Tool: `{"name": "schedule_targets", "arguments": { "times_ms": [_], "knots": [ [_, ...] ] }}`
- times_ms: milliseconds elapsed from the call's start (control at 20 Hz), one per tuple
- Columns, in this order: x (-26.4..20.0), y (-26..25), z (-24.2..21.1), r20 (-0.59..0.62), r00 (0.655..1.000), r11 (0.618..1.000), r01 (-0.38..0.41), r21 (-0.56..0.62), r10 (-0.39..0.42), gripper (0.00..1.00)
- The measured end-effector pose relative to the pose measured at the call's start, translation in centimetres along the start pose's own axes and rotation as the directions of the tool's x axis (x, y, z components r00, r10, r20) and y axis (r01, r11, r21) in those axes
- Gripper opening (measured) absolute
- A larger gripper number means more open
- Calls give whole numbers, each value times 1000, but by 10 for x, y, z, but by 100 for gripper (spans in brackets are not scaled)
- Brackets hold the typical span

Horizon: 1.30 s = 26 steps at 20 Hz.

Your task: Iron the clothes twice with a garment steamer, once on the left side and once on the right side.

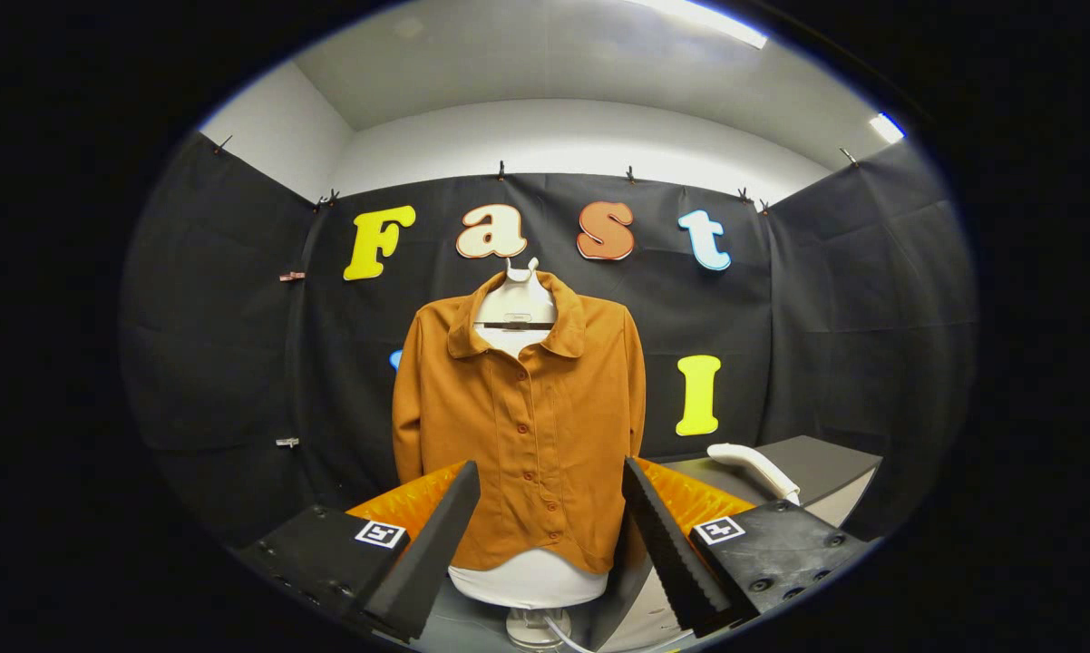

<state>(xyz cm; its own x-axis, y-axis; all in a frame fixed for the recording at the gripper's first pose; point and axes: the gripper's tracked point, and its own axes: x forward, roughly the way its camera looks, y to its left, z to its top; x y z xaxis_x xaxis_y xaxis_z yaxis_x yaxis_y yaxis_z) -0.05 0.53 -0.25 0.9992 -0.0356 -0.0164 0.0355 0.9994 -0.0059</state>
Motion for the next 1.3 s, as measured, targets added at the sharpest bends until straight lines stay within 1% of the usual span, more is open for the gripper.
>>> {"name": "schedule_targets", "arguments": {
  "times_ms": [300,550,650,900,1100,1300],
  "knots": [
    [14,11,-5,-5,999,999,52,-1,-52,99],
    [23,4,-12,-19,991,991,130,12,-130,99],
    [24,-6,-17,-28,985,985,170,4,-170,99],
    [39,-47,-20,-33,966,966,257,-2,-257,99],
    [65,-87,-23,-29,959,960,282,-1,-282,99],
    [99,-144,-20,-13,953,953,302,-5,-302,99]
  ]
}}
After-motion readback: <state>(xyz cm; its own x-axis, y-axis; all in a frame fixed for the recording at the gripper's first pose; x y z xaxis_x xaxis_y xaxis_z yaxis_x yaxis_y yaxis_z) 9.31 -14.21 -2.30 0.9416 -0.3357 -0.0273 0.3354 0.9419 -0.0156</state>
